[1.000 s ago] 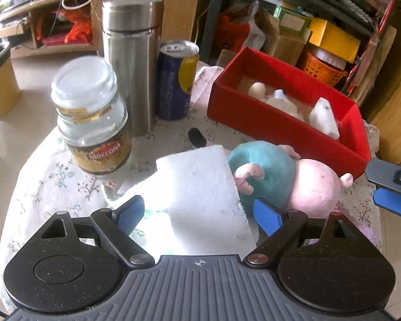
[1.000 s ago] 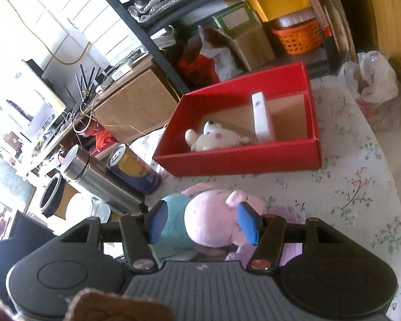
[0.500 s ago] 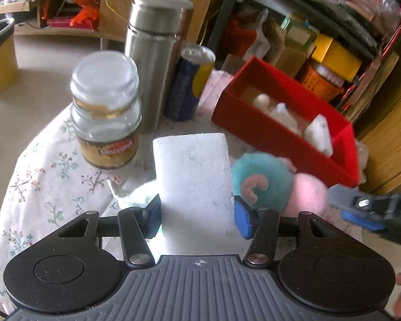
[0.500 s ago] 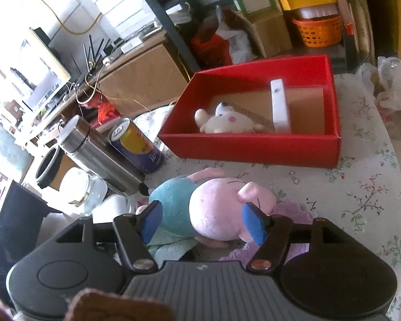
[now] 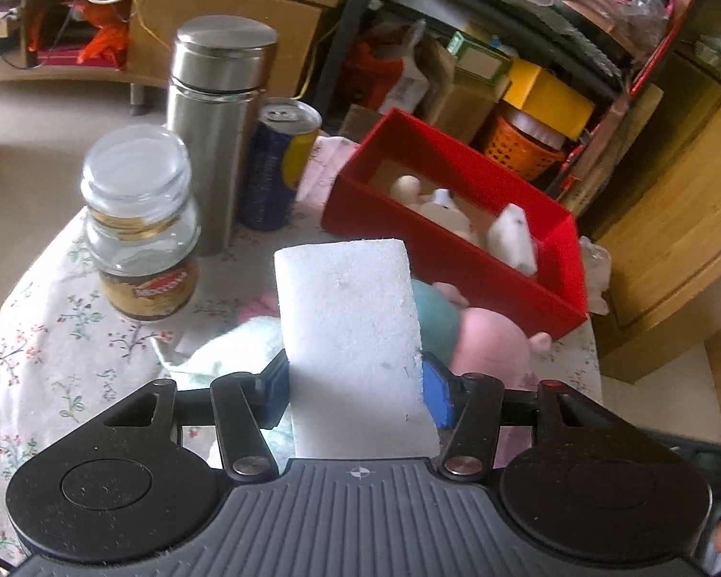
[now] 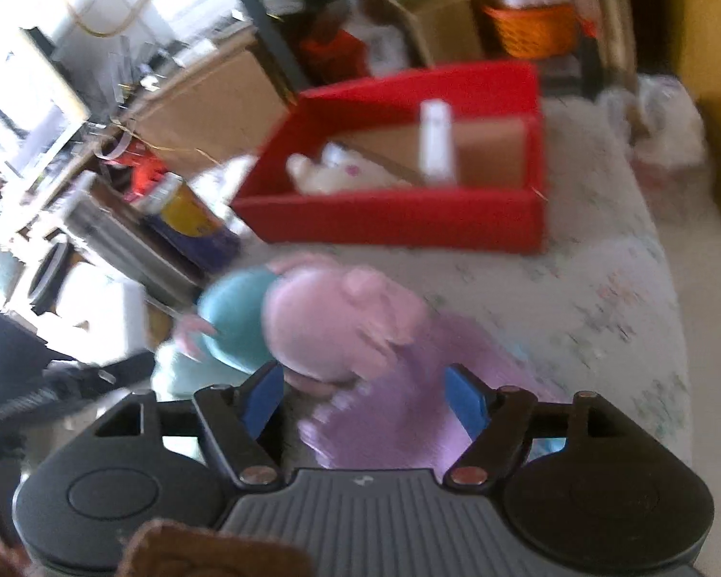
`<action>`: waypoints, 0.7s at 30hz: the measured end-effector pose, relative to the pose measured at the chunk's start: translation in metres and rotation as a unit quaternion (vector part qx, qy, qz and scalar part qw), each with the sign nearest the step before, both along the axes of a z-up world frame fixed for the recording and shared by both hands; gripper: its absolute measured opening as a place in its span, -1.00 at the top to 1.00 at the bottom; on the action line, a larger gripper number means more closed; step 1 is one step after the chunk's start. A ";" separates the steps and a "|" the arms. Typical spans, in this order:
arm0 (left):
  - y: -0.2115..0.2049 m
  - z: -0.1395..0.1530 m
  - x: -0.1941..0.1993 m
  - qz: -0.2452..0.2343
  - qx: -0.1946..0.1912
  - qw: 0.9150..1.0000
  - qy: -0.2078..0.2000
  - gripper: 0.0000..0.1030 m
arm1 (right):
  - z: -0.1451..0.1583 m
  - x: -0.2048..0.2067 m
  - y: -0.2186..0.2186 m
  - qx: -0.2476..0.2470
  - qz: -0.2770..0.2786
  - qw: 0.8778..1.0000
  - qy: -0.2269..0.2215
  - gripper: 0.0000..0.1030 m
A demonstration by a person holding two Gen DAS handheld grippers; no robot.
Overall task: Organize soft objects
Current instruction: 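Grasp the purple knitted cloth with the right gripper and lift it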
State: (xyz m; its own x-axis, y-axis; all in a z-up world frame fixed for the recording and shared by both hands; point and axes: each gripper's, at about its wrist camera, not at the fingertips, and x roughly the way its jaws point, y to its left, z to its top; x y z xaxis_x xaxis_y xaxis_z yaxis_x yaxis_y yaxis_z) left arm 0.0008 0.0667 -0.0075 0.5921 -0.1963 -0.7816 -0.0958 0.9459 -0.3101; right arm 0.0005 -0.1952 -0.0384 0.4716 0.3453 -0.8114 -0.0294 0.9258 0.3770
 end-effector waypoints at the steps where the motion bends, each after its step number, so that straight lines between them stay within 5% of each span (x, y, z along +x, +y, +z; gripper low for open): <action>1: -0.001 0.000 0.000 -0.002 0.000 1.000 0.000 -0.08 | -0.004 -0.001 -0.004 -0.005 -0.006 1.000 0.008 0.11; 10: -0.007 -0.001 0.002 -0.011 -0.004 1.000 0.001 -0.10 | -0.023 -0.007 -0.036 -0.012 -0.063 0.997 0.044 0.11; 17: -0.017 -0.005 0.002 -0.028 -0.001 1.000 0.008 -0.13 | -0.029 -0.005 -0.032 -0.003 -0.067 0.997 0.028 0.09; 21: -0.019 -0.007 0.002 -0.032 0.004 0.999 0.009 -0.13 | -0.027 -0.004 -0.023 0.012 -0.054 0.998 0.010 0.36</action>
